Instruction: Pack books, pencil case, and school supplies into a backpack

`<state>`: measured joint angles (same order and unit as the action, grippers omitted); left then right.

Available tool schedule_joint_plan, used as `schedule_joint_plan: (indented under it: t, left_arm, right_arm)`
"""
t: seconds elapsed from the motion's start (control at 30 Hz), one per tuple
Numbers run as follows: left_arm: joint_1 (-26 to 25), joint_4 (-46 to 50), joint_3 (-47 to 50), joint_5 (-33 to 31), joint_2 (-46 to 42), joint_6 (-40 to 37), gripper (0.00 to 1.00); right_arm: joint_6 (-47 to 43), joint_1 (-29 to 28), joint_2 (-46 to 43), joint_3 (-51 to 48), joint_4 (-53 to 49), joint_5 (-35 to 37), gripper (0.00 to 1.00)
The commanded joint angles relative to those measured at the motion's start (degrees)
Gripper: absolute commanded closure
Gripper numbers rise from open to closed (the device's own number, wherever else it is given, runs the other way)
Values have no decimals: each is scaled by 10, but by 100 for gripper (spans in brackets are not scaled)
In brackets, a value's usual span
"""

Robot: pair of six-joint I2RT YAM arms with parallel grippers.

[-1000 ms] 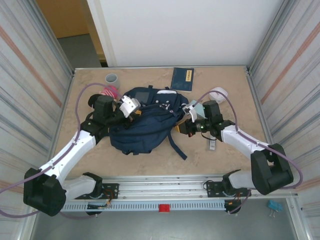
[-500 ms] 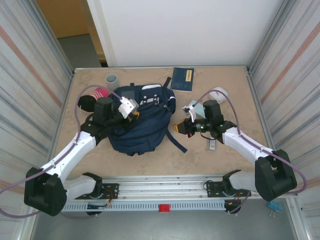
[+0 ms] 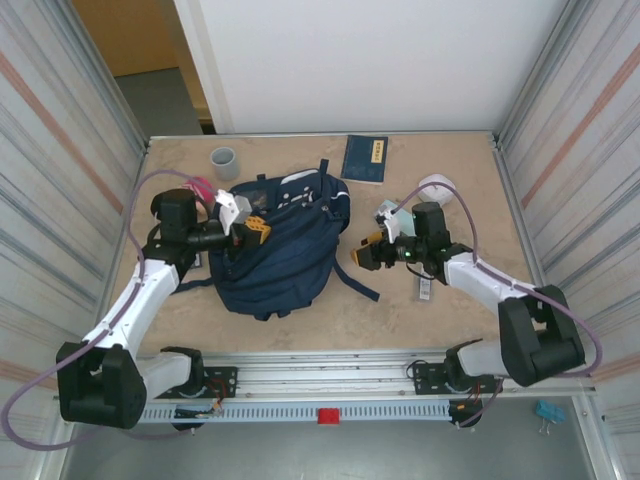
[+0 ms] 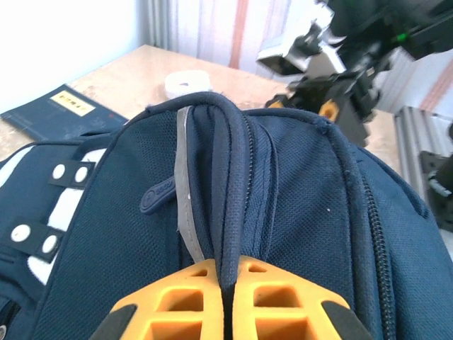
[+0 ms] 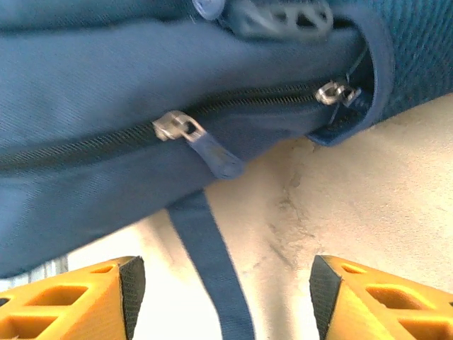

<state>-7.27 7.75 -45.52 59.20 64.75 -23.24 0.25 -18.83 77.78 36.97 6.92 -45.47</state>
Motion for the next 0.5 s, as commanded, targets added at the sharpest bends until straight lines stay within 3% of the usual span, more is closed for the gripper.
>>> schedule_joint_plan:
  t: [0.0, 0.33, 0.47]
  left_arm:
    - [13, 24, -57, 142, -1, -60, 100]
    - [17, 64, -69, 162, 21, -99, 100]
    - [17, 66, -68, 156, 20, -101, 100]
  right_arm:
    - [-80, -7, 24, 31, 32, -31, 37]
    - [-126, -41, 70, 75, 54, -65, 41]
    - [-132, -48, 60, 73, 52, -79, 54]
